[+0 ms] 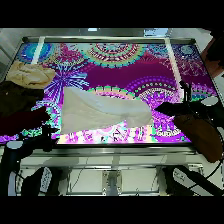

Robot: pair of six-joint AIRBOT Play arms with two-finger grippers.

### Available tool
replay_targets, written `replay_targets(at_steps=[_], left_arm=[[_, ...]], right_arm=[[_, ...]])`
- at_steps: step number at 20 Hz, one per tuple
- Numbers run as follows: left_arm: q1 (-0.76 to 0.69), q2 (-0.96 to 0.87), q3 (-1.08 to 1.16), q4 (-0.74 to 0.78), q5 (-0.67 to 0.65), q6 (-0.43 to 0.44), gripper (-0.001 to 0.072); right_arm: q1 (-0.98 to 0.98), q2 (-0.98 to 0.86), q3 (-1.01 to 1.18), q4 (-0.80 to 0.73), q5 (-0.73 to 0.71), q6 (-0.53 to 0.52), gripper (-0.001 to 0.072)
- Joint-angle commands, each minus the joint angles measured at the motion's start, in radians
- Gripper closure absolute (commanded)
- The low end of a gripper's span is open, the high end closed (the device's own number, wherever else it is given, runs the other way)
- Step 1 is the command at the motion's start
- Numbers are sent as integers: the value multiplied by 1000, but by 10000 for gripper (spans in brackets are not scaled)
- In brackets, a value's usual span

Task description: Fold the shirts.

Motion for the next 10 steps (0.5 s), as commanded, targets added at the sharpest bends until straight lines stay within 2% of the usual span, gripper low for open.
replay_targets(at_steps=[1, 5, 10], left_arm=[[-23, -2, -4, -23, 47, 0, 244], [-86, -12, -4, -31, 85, 0, 244], [-185, -118, -4, -51, 180, 0, 245]], right_arm=[[0, 0, 0, 10, 1, 0, 417], [0, 0, 0, 11, 2, 1, 418], [0, 0, 0, 14, 14, 1, 418]])
